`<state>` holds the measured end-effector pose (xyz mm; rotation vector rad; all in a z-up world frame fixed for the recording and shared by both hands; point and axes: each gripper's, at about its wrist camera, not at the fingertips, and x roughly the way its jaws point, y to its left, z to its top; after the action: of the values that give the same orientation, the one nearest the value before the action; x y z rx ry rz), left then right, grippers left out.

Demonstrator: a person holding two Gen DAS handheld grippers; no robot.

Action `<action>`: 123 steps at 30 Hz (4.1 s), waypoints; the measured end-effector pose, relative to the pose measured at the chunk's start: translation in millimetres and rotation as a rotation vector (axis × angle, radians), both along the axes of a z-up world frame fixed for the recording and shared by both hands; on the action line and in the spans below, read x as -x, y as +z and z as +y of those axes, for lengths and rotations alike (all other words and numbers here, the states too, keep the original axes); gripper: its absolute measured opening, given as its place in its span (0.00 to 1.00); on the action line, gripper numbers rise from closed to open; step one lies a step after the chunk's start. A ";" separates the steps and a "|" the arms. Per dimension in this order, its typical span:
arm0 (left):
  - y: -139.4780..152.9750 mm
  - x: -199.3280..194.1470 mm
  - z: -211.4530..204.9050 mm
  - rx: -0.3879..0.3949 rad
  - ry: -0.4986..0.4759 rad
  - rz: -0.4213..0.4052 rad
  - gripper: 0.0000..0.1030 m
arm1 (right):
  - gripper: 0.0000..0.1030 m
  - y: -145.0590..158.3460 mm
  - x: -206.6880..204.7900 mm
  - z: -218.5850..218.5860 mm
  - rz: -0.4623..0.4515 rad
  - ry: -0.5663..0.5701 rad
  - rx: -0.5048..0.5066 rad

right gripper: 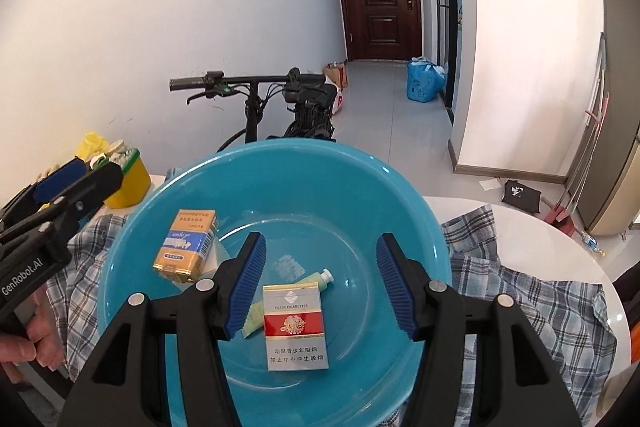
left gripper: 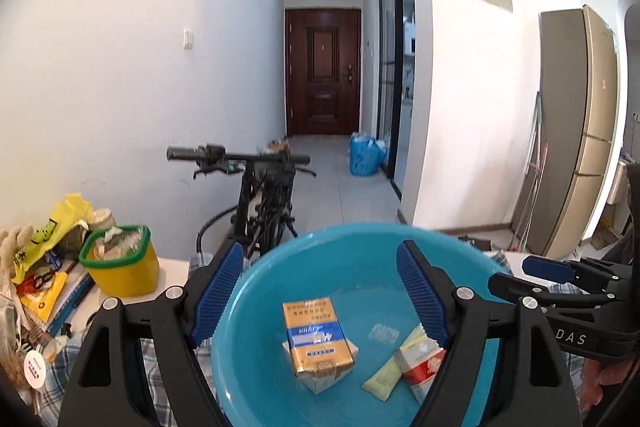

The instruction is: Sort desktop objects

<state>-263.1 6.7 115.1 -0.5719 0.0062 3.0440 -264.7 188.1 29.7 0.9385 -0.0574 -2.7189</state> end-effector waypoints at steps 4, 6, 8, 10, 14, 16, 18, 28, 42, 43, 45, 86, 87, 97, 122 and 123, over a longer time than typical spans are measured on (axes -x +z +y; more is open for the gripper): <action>21.6 -23.6 0.2 0.001 -0.018 0.112 0.86 | 0.55 24.1 -18.6 6.6 0.082 -0.014 0.014; 29.7 -35.0 -1.7 -0.027 -0.018 0.173 0.88 | 0.55 34.6 -27.8 7.7 0.128 -0.020 0.010; 36.8 -43.5 -3.5 -0.051 -0.025 0.212 0.88 | 0.55 44.6 -36.5 9.2 0.166 -0.022 0.012; 42.5 -49.4 -4.0 -0.057 -0.034 0.232 0.93 | 0.55 52.3 -43.5 9.9 0.197 -0.024 0.022; 50.7 -61.1 -1.1 -0.036 -0.018 0.271 1.00 | 0.78 63.7 -56.2 9.0 0.270 -0.047 0.034; 52.6 -63.6 0.3 -0.023 -0.012 0.278 1.00 | 0.99 69.2 -64.1 13.4 0.343 -0.089 0.054; 53.9 -65.0 0.5 -0.022 -0.011 0.283 1.00 | 1.00 73.6 -68.5 16.9 0.380 -0.118 0.070; 58.4 -70.7 -17.1 -0.071 0.037 0.293 1.00 | 1.00 81.8 -71.1 14.6 0.408 -0.116 -0.027; 53.2 -75.5 -4.4 -0.014 0.000 0.275 1.00 | 1.00 82.8 -80.4 13.0 0.443 -0.117 -0.106; 52.6 -76.7 -4.0 -0.006 0.003 0.276 1.00 | 1.00 82.7 -80.5 14.6 0.443 -0.118 -0.104; 53.1 -78.5 -5.8 0.003 0.015 0.282 1.00 | 1.00 82.8 -81.3 17.4 0.444 -0.125 -0.105; 61.1 -111.1 10.4 -0.019 -0.031 0.303 1.00 | 1.00 91.4 -105.6 16.9 0.508 -0.127 -0.056; 62.7 -112.5 11.0 -0.034 -0.025 0.291 1.00 | 1.00 92.1 -107.0 16.9 0.511 -0.125 -0.049; 72.8 -149.4 24.4 0.028 -0.015 0.375 1.00 | 1.00 101.1 -121.2 12.1 0.545 -0.090 -0.019; 97.9 -230.7 -4.6 -0.034 0.011 0.412 1.00 | 1.00 128.0 -225.2 -3.3 0.617 0.006 -0.093; 96.8 -235.7 -6.5 -0.043 0.012 0.414 1.00 | 1.00 129.1 -235.4 -3.8 0.635 0.012 -0.108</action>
<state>-27.3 0.3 211.9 0.0673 -0.0489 3.1020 -29.3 184.4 158.8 0.0626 0.2160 -2.8931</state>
